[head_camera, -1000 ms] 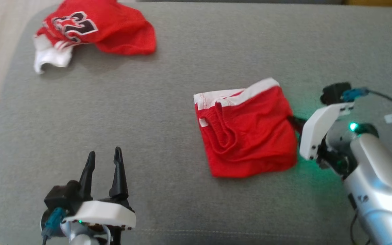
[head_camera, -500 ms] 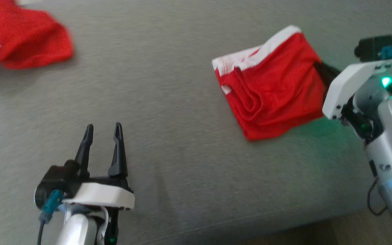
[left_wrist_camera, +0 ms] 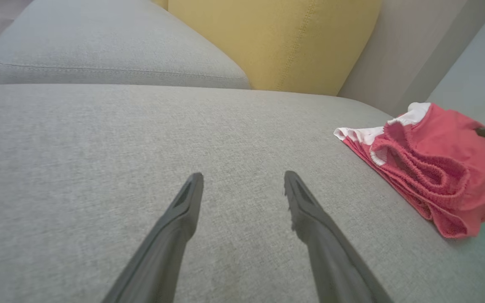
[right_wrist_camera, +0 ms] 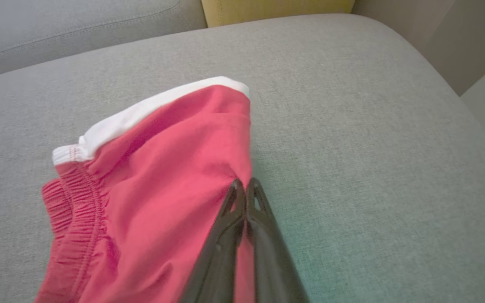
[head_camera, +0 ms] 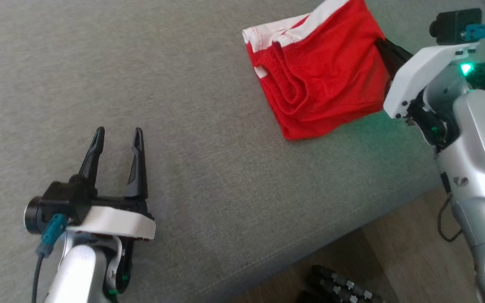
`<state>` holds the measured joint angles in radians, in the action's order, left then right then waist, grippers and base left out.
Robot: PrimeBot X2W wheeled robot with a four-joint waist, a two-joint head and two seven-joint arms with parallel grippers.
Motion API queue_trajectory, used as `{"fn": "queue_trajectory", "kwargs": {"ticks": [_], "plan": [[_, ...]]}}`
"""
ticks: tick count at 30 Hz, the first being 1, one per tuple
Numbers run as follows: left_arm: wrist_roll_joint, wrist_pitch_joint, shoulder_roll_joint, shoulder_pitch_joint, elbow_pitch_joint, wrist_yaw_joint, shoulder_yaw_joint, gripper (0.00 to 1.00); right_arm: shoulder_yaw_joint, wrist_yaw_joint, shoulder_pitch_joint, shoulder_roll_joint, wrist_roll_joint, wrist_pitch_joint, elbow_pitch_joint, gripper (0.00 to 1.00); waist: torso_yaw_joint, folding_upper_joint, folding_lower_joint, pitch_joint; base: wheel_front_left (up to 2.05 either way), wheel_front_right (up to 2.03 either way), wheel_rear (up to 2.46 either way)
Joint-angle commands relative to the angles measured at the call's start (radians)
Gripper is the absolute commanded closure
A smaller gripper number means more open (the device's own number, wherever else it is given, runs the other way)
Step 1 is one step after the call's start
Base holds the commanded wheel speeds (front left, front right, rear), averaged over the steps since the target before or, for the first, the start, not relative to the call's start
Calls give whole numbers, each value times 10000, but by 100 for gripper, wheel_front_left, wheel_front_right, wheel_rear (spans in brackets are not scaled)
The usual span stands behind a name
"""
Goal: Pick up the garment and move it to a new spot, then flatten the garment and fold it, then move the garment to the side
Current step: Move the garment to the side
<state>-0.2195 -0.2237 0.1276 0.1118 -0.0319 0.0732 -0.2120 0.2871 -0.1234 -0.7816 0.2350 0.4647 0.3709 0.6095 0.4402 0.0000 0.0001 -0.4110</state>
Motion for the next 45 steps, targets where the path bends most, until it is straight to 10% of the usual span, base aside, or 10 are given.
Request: {"fn": "queue_trajectory", "kwargs": {"ticks": [1, 45], "plan": [[139, 55, 124, 229, 431, -8, 243, 0, 87, -73, -359, 4, -104, -218, -130, 100, 172, 0, -1, -188, 0, 0, 0], [-120, -278, -78, 125, 519, 293, -17, 0, -3418, -73, -3409, 1166, -5347, -2586, 4618, 100, -1226, 0, -1, -13, 0, 0, 0]]}}
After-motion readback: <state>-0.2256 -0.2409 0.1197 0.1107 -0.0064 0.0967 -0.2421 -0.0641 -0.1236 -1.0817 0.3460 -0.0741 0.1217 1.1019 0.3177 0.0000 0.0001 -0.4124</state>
